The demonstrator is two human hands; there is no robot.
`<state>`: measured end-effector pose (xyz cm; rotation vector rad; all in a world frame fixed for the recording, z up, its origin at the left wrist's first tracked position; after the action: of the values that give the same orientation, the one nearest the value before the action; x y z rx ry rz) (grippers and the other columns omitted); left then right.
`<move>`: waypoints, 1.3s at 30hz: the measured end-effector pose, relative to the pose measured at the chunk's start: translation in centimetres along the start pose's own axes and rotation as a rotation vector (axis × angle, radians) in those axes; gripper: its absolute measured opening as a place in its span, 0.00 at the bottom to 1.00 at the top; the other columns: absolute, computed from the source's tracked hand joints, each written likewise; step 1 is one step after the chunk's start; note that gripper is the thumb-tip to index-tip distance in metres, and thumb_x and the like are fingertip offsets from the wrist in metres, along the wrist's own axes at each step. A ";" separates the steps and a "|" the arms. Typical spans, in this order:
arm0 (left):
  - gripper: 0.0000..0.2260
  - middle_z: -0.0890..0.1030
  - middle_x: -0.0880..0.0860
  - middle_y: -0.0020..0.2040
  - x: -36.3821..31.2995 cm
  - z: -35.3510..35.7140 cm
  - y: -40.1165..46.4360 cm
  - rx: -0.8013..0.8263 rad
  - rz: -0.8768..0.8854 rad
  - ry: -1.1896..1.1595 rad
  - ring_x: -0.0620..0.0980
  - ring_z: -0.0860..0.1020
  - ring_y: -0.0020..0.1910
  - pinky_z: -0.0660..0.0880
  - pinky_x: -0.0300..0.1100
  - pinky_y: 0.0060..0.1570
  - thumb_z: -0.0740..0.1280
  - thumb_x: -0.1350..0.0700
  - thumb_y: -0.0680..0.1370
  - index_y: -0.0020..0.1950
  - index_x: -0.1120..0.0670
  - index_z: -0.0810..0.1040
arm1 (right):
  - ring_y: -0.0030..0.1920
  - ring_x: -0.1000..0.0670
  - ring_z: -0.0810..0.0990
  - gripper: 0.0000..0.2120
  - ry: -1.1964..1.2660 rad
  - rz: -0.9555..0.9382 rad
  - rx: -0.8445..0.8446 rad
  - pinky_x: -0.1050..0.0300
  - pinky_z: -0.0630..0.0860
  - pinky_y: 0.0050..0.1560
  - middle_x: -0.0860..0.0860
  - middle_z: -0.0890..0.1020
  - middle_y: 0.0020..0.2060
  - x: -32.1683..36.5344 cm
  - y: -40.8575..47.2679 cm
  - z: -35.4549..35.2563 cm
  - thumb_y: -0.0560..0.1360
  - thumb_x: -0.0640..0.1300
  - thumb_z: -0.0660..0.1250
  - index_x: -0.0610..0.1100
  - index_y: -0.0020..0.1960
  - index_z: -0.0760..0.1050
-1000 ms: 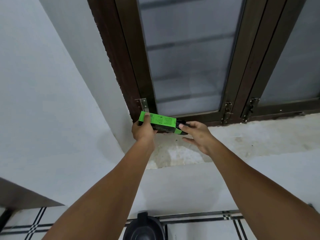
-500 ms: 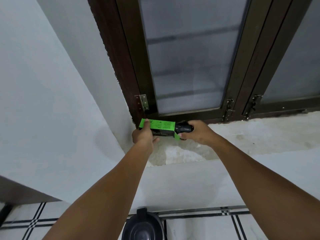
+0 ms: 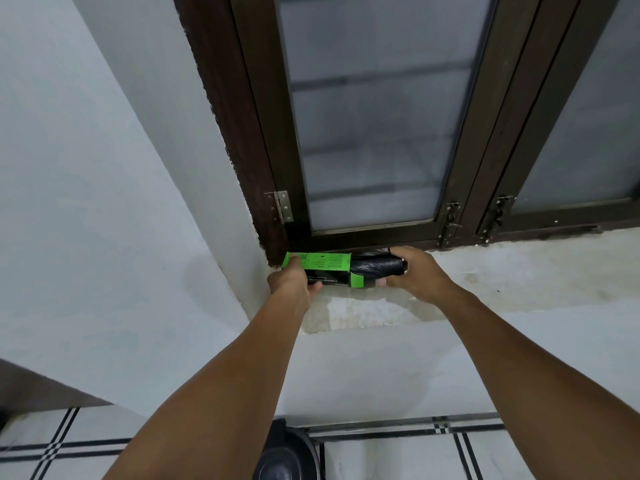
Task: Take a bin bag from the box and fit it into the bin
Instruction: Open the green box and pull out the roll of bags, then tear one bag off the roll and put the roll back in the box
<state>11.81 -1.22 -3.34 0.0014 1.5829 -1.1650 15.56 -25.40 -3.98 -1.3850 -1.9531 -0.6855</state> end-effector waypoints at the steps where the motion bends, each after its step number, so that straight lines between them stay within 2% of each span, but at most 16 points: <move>1: 0.18 0.80 0.57 0.60 0.1 -0.1 0.2 -0.005 -0.010 -0.015 0.63 0.82 0.52 0.83 0.47 0.29 0.72 0.47 0.79 0.61 0.55 0.74 | 0.50 0.46 0.80 0.23 -0.011 -0.007 0.012 0.62 0.73 0.45 0.48 0.82 0.50 0.1 0.0 -0.4 0.66 0.38 0.82 0.45 0.60 0.81; 4: 0.18 0.79 0.57 0.60 0.2 -0.5 0.8 -0.046 -0.024 -0.039 0.62 0.81 0.56 0.80 0.44 0.27 0.70 0.44 0.79 0.63 0.54 0.74 | 0.48 0.47 0.81 0.22 0.020 0.025 0.024 0.61 0.76 0.44 0.48 0.83 0.49 0.0 -0.4 -1.5 0.68 0.37 0.81 0.46 0.60 0.81; 7: 0.21 0.80 0.57 0.60 -0.1 -1.2 1.4 -0.099 -0.001 -0.095 0.60 0.82 0.56 0.77 0.42 0.23 0.68 0.43 0.80 0.66 0.55 0.73 | 0.48 0.47 0.83 0.21 0.281 0.143 -0.046 0.51 0.83 0.48 0.47 0.84 0.50 -0.9 -0.9 -2.4 0.70 0.38 0.80 0.45 0.61 0.79; 9: 0.20 0.80 0.58 0.61 -0.1 -1.2 1.7 -0.078 0.010 -0.077 0.62 0.83 0.55 0.78 0.43 0.21 0.69 0.45 0.80 0.64 0.57 0.74 | 0.50 0.47 0.83 0.21 0.458 0.211 -0.106 0.52 0.85 0.49 0.46 0.83 0.53 -0.9 -1.2 -2.8 0.72 0.38 0.78 0.45 0.63 0.78; 11: 0.17 0.79 0.60 0.60 0.1 -0.9 1.4 -0.001 -0.010 -0.018 0.63 0.82 0.55 0.83 0.49 0.31 0.69 0.46 0.81 0.60 0.58 0.74 | 0.52 0.47 0.83 0.20 0.519 0.236 -0.135 0.53 0.85 0.49 0.46 0.83 0.54 -0.2 -1.2 -2.6 0.73 0.38 0.78 0.45 0.63 0.78; 13: 0.19 0.75 0.60 0.63 0.6 -0.7 0.8 -0.012 0.005 0.200 0.62 0.80 0.54 0.84 0.53 0.46 0.67 0.44 0.81 0.62 0.58 0.73 | 0.50 0.48 0.82 0.19 0.518 0.223 -0.129 0.55 0.84 0.46 0.47 0.83 0.54 0.9 -1.0 -1.8 0.73 0.39 0.78 0.46 0.62 0.79; 15: 0.26 0.68 0.60 0.69 0.8 -0.7 0.3 -0.150 0.206 0.677 0.62 0.75 0.60 0.79 0.54 0.58 0.63 0.39 0.81 0.69 0.58 0.71 | 0.48 0.48 0.82 0.20 0.484 0.202 -0.127 0.56 0.83 0.42 0.46 0.84 0.53 2.4 -0.7 -0.5 0.72 0.39 0.79 0.46 0.61 0.79; 17: 0.28 0.68 0.60 0.69 0.4 -0.4 -0.9 -0.210 0.472 0.808 0.61 0.73 0.63 0.75 0.53 0.60 0.58 0.35 0.81 0.68 0.56 0.73 | 0.44 0.48 0.82 0.19 0.465 0.182 -0.167 0.52 0.83 0.41 0.45 0.84 0.50 4.0 -0.5 1.1 0.71 0.38 0.79 0.47 0.58 0.80; 18: 0.28 0.74 0.59 0.66 0.2 0.0 -1.3 -0.140 0.532 0.720 0.60 0.76 0.60 0.76 0.53 0.58 0.56 0.33 0.81 0.63 0.55 0.77 | 0.44 0.48 0.82 0.18 0.471 0.166 -0.193 0.49 0.83 0.44 0.46 0.85 0.48 4.9 -0.5 1.9 0.70 0.38 0.80 0.47 0.57 0.80; 20: 0.28 0.84 0.56 0.55 0.0 0.9 -2.5 0.134 0.418 0.426 0.55 0.82 0.52 0.80 0.51 0.53 0.58 0.31 0.80 0.55 0.55 0.81 | 0.46 0.48 0.84 0.18 0.486 0.127 -0.215 0.48 0.83 0.49 0.50 0.85 0.46 6.2 -0.4 3.7 0.68 0.39 0.81 0.48 0.55 0.80; 23: 0.20 0.86 0.55 0.52 -0.3 1.4 -3.7 0.379 0.266 0.216 0.52 0.86 0.51 0.84 0.45 0.48 0.69 0.40 0.79 0.57 0.57 0.81 | 0.52 0.51 0.82 0.21 0.521 0.137 -0.104 0.52 0.81 0.53 0.51 0.83 0.51 7.8 -0.5 5.4 0.69 0.42 0.80 0.47 0.59 0.76; 28: 0.13 0.86 0.58 0.52 -1.0 0.9 -3.5 0.440 0.222 0.248 0.57 0.84 0.53 0.80 0.56 0.60 0.68 0.48 0.77 0.55 0.55 0.83 | 0.56 0.46 0.83 0.15 0.832 0.303 0.042 0.45 0.80 0.60 0.46 0.84 0.54 9.0 0.1 5.1 0.78 0.53 0.71 0.44 0.58 0.76; 31: 0.20 0.85 0.62 0.56 -1.2 1.4 -3.8 0.457 0.141 0.186 0.61 0.84 0.54 0.79 0.60 0.61 0.65 0.44 0.74 0.59 0.56 0.83 | 0.55 0.42 0.85 0.07 0.777 0.311 0.020 0.45 0.83 0.57 0.45 0.86 0.50 9.4 0.5 4.8 0.81 0.46 0.68 0.42 0.53 0.81; 33: 0.26 0.84 0.63 0.59 -1.3 1.6 -3.6 0.482 0.081 0.127 0.61 0.84 0.55 0.79 0.60 0.61 0.68 0.40 0.71 0.63 0.56 0.82 | 0.55 0.40 0.84 0.08 0.818 0.354 -0.028 0.42 0.83 0.57 0.43 0.86 0.50 9.4 0.9 4.6 0.83 0.41 0.63 0.41 0.52 0.81; 36: 0.27 0.86 0.58 0.57 -1.6 1.3 -3.4 0.603 0.082 0.191 0.58 0.85 0.56 0.80 0.53 0.60 0.75 0.38 0.72 0.63 0.55 0.83 | 0.57 0.39 0.83 0.13 1.092 0.450 -0.090 0.42 0.82 0.54 0.39 0.84 0.56 9.3 1.1 3.8 0.85 0.36 0.55 0.40 0.59 0.78; 39: 0.22 0.88 0.56 0.53 -1.5 0.6 -2.5 0.576 0.090 0.266 0.56 0.86 0.53 0.82 0.49 0.55 0.77 0.45 0.73 0.63 0.56 0.83 | 0.56 0.36 0.83 0.16 1.340 0.529 -0.159 0.42 0.83 0.50 0.36 0.83 0.57 9.2 1.1 2.9 0.84 0.31 0.52 0.38 0.64 0.75</move>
<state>11.46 -2.07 -0.49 0.6199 1.4001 -1.5577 13.79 -17.34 1.08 -0.9674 -0.4724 -1.0939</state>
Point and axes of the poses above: each hand's wrist, its own y-axis towards the middle knuckle, its own z-axis out of the palm, x = y × z, the point moved 1 cm from there along y, towards the middle knuckle
